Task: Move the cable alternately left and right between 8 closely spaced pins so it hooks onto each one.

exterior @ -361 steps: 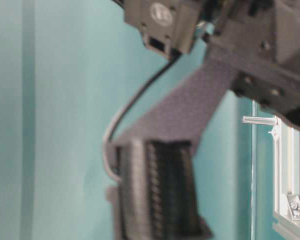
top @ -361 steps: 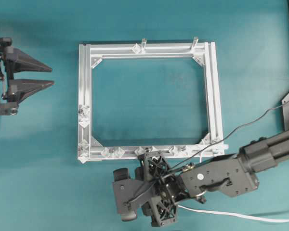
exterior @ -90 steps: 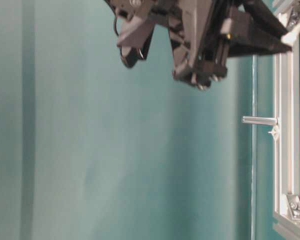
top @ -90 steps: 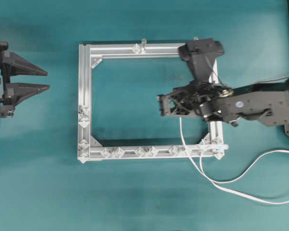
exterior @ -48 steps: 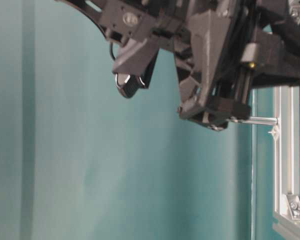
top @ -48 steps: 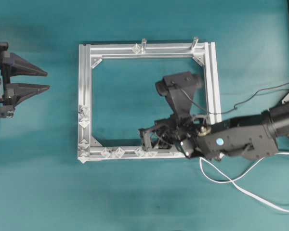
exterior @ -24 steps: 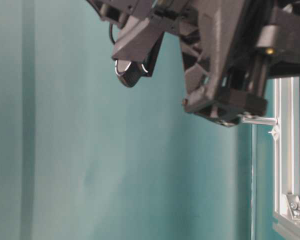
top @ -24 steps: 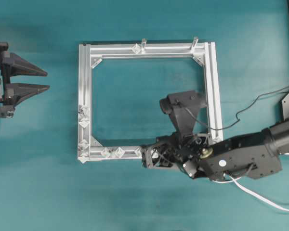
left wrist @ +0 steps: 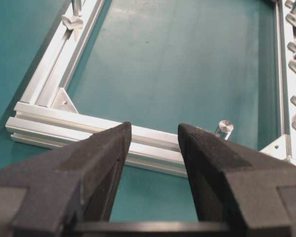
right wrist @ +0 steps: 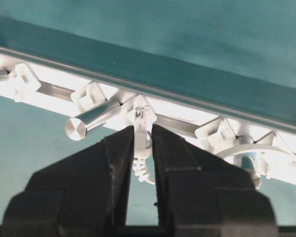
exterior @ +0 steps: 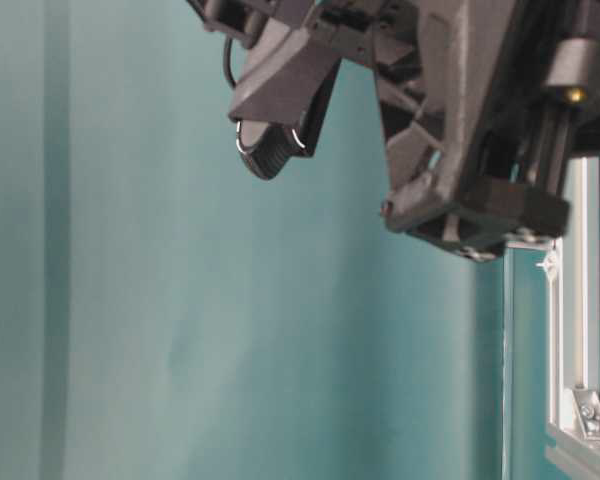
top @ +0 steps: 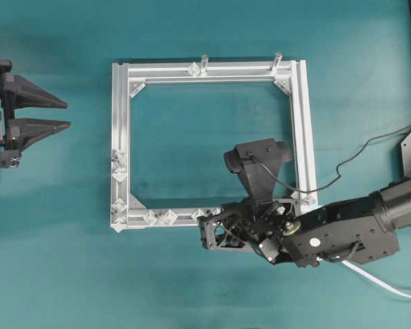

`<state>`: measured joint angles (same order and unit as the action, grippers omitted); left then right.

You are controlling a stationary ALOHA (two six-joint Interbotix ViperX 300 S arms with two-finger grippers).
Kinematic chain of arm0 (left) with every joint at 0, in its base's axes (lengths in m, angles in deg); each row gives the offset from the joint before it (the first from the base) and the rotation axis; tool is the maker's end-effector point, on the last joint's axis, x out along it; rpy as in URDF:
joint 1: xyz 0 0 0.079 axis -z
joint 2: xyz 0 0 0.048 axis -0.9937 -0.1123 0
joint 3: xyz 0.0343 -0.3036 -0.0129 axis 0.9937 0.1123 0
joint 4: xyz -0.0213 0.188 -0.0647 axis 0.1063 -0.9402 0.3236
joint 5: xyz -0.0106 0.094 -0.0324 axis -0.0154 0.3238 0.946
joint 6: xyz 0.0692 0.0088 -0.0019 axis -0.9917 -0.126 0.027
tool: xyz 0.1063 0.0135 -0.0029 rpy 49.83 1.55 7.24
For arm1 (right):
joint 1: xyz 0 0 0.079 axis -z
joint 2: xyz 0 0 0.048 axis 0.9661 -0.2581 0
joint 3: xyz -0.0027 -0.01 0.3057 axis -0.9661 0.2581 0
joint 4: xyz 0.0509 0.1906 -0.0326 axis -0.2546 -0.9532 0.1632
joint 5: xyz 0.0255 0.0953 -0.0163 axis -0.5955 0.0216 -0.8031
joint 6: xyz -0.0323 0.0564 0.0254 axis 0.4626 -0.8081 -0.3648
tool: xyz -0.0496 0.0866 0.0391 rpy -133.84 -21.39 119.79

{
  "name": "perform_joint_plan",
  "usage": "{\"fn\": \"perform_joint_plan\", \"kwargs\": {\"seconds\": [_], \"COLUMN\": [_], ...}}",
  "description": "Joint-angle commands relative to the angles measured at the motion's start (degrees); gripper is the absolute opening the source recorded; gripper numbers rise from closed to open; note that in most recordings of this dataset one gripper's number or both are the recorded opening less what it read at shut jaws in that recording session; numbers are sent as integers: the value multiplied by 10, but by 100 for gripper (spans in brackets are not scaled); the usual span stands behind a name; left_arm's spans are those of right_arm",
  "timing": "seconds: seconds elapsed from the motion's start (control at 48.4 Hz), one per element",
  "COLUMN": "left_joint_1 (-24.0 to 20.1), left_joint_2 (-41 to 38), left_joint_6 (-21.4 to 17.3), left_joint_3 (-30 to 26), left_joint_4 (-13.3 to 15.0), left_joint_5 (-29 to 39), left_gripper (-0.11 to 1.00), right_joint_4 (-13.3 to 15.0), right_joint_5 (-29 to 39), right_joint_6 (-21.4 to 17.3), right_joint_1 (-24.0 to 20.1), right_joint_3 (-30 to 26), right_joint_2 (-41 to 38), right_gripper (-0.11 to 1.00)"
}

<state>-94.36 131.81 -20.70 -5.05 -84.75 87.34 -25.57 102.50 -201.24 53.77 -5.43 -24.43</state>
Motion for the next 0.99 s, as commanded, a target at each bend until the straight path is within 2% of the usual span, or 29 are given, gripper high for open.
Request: {"fn": "perform_joint_plan", "kwargs": {"seconds": [0.0, 0.97], "left_joint_1": [2, 2], "left_joint_2": [-3, -3], "left_joint_6": [4, 4], "left_joint_3": [-8, -5], "left_joint_4": [-2, -2], "left_joint_5": [-4, -4], "left_gripper": [53, 53], "right_joint_4": [0, -4], "right_joint_5": [2, 5], "right_joint_6": [-1, -1], "right_joint_1": [-4, -10], "right_joint_3": [-12, -21], "right_joint_2": [8, 8], "right_gripper": [14, 14]}}
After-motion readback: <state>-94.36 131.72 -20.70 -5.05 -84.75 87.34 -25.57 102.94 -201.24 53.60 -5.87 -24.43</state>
